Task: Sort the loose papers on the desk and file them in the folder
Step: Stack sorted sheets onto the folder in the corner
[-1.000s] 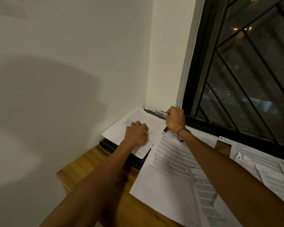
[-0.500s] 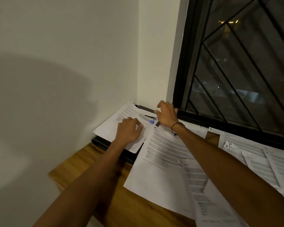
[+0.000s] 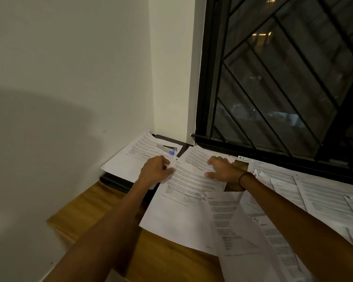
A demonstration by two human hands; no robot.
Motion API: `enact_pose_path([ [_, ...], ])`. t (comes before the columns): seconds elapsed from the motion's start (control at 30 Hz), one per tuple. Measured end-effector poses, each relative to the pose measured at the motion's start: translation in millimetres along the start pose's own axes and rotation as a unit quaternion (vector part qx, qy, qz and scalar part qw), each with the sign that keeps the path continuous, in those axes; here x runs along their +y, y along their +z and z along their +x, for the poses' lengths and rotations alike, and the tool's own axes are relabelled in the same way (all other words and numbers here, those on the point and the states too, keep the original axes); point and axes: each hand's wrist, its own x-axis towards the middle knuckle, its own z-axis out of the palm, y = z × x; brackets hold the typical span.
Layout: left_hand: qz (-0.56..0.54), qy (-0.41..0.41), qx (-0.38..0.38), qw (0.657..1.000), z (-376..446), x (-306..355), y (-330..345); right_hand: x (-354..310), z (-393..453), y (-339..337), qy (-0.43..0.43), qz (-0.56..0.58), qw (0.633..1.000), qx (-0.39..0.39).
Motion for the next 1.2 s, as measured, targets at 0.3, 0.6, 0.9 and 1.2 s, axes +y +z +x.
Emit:
enact_pose_path([
  [0.3,-0.023,0.001,0.006,1.0,1,1,7,2,-13,5,-0.025,0.046,0.999,-0.005],
  [0.6,-0.001,0.02,-0.005,1.0,31,12,17,26,-6,3,-0.006,-0.06,0.998,0.007],
  [0.9,0.021,0.025,-0.014,0.999,43,18,32,45,-1,-4,-0.015,-0.045,0.997,0.064],
  [1.2,0.021,0.017,0.046,0.999,57,33,41,67,-1,-9,0.005,-0.045,0.996,0.081],
])
